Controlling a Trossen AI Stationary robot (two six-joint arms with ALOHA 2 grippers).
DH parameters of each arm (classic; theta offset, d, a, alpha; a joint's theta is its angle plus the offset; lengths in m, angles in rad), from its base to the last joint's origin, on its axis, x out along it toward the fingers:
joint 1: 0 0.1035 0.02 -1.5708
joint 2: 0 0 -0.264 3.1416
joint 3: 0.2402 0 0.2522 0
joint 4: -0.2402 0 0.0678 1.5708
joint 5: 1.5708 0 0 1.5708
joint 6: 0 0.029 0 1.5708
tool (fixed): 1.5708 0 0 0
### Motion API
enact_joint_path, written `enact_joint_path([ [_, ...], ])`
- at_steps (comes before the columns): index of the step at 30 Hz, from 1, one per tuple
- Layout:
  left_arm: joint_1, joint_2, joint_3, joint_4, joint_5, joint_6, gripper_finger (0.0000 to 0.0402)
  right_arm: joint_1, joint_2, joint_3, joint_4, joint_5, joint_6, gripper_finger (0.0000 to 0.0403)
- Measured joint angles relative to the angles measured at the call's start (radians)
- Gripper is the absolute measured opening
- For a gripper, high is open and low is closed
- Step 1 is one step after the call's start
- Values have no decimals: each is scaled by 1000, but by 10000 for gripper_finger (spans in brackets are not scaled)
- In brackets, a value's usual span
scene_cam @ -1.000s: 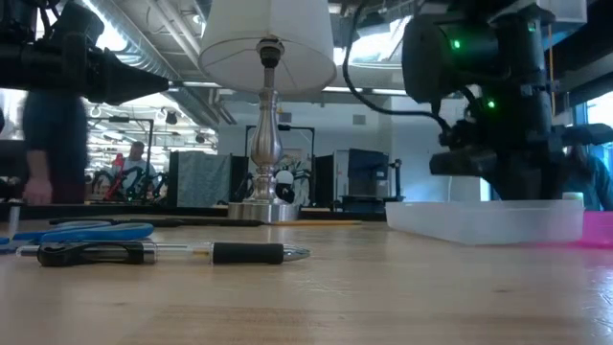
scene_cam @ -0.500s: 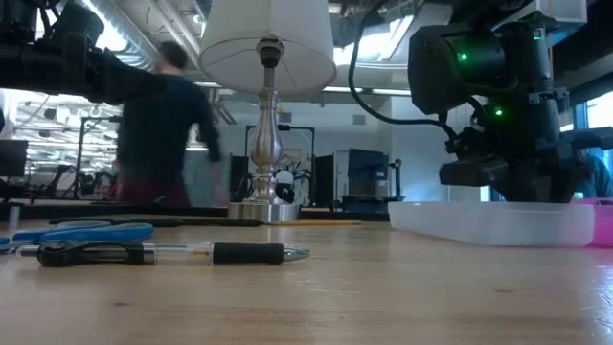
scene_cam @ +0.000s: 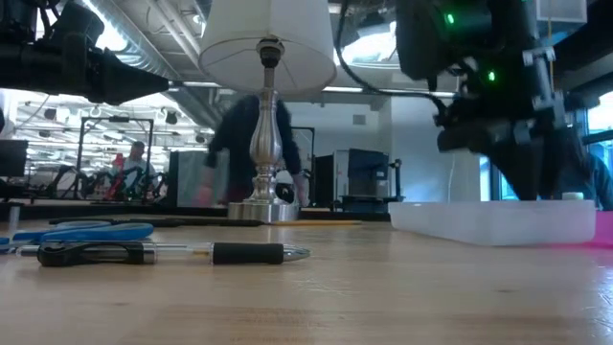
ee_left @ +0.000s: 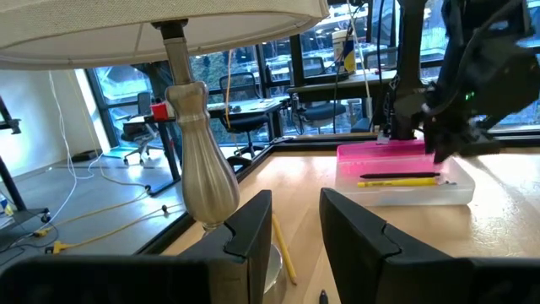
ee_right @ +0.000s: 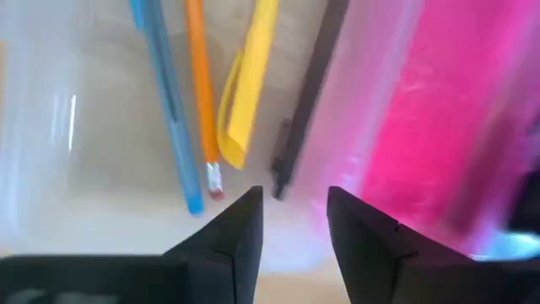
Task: Pick & place school supplies into a supply box
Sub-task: Put the yellow pencil into the supply box
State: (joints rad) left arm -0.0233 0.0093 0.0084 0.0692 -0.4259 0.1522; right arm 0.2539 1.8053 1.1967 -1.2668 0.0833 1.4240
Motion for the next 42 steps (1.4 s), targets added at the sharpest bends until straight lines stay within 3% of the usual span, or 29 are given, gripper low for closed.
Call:
enact_joint_path([
  [6,0,0,0,0,0,0,98,0,0,127,-45,43,-162,138],
  [11,0,0,0,0,0,0,98,-3,-2,195,-111,242,-329,138],
  [19,0,0,0,0,0,0,98,-115,-144,144,-92,263,-568,138],
  [23,0,0,0,-1,-1,40,98,-212,-305,42,64,264,-727,138],
  [31,0,0,0,0,-3,186,98,-404,-536,-199,658,255,-1359,138],
  [33,0,0,0,0,-3,199,98,-459,-545,-220,724,222,-1409,138],
  [42,0,0,0,0,-3,168,98,-740,-441,-214,754,-113,-1685,138],
])
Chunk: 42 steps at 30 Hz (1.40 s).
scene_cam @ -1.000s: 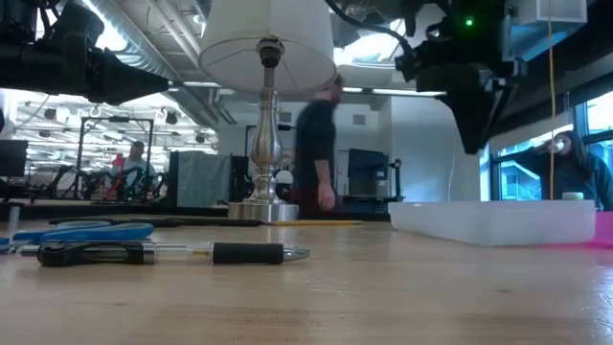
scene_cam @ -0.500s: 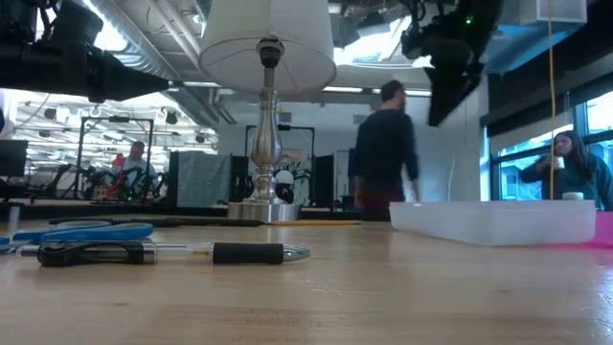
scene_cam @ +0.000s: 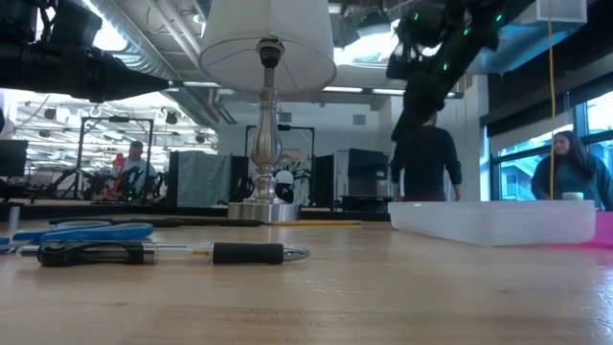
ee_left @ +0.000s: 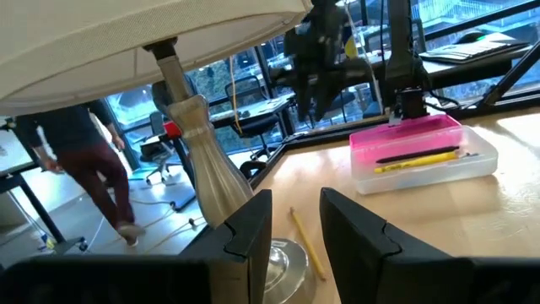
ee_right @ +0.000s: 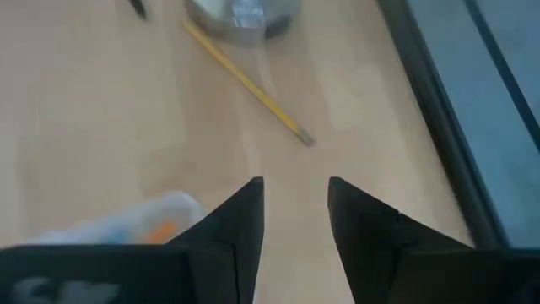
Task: Pick & place school supplies into a supply box
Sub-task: Put the yellow pencil into the supply box
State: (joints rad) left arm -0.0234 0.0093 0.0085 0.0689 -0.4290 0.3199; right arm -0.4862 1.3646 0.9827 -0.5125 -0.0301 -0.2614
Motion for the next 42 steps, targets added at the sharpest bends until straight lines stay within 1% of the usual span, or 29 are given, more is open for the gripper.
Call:
enact_joint_path([
  [2,0,0,0,0,0,5,98,-37,42,7,-1,-18,-113,138],
  [5,0,0,0,0,0,-19,98,-62,113,34,0,-23,-249,138],
  [10,0,0,0,0,1,-52,98,-68,230,117,-7,-24,-313,138],
  [14,0,0,0,0,2,-41,98,-66,299,176,-8,-24,-296,138],
  [17,0,0,0,0,4,-62,98,-65,335,204,-3,-22,-266,138],
  [19,0,0,0,0,5,-86,98,-65,351,218,-8,0,-266,138],
  [24,0,0,0,0,12,-173,98,-60,351,223,-13,8,-270,138],
  [28,0,0,0,1,12,-224,98,-59,350,223,-15,-1,-303,138],
  [33,0,0,0,2,12,-229,98,-59,350,223,-23,-5,-372,138],
  [42,0,0,0,2,12,-229,98,-59,409,223,-38,-25,-368,138],
])
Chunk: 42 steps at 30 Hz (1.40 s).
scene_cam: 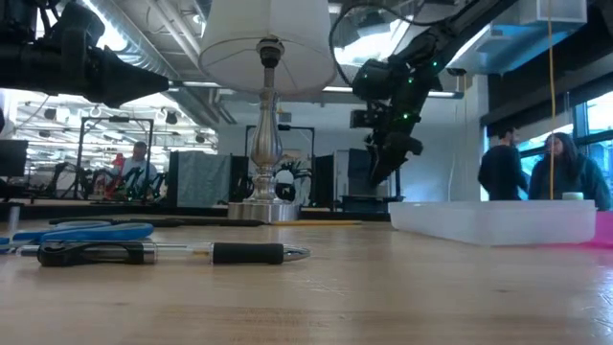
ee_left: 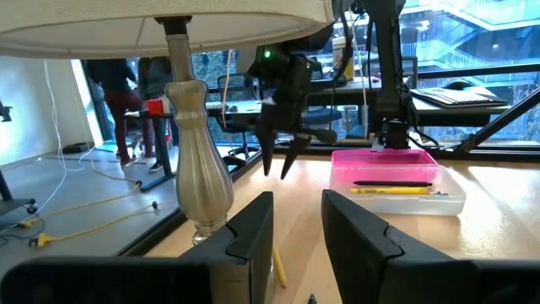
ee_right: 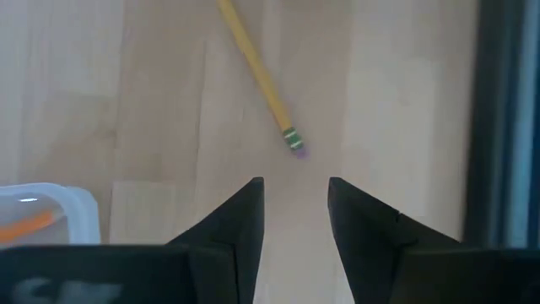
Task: Pick & place school supplies into a supply box
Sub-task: Put the yellow pencil into the supply box
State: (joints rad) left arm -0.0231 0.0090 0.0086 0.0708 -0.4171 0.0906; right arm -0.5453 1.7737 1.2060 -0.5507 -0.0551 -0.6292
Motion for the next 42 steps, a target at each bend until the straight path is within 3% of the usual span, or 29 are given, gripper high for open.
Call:
enact_joint_path([
  [31,0,0,0,0,-64,1,98,-32,160,0,146,17,-63,138],
  [42,0,0,0,0,-64,1,98,-48,165,0,166,-61,-85,138],
])
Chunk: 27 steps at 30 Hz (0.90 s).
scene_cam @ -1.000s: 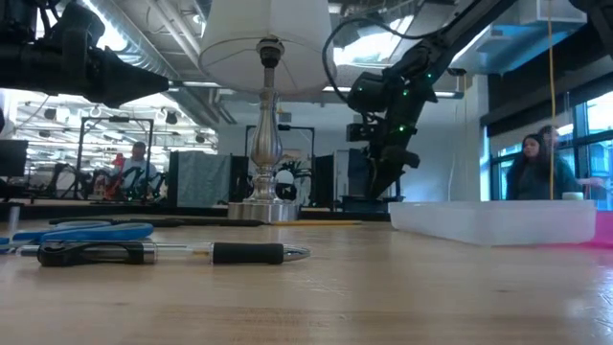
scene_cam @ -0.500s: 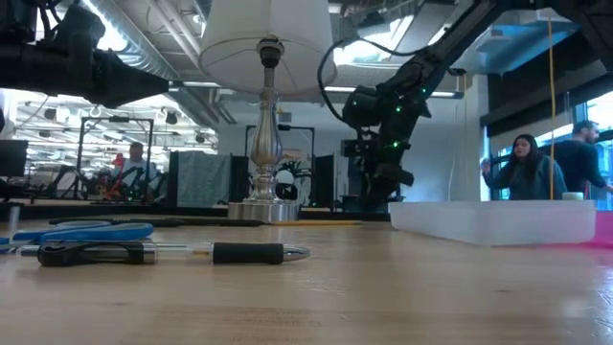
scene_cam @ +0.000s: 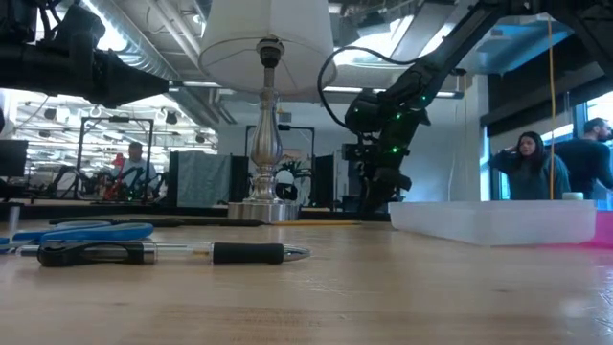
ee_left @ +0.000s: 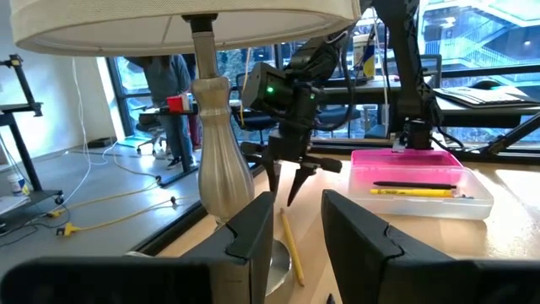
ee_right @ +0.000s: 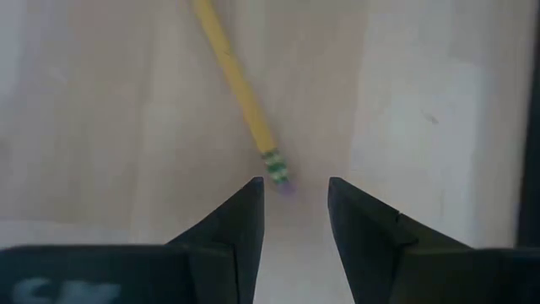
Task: Pick & place school supplies into a supply box
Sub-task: Put the yellow pencil into the supply box
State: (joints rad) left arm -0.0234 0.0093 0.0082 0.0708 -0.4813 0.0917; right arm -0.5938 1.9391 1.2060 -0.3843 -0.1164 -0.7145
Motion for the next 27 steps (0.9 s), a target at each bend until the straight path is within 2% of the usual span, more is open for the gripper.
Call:
enact_joint_path([
  [23,0,0,0,0,0,0,98,-3,0,0,14,-17,58,138],
  [27,0,0,0,0,0,0,98,-3,31,0,18,-17,59,138],
])
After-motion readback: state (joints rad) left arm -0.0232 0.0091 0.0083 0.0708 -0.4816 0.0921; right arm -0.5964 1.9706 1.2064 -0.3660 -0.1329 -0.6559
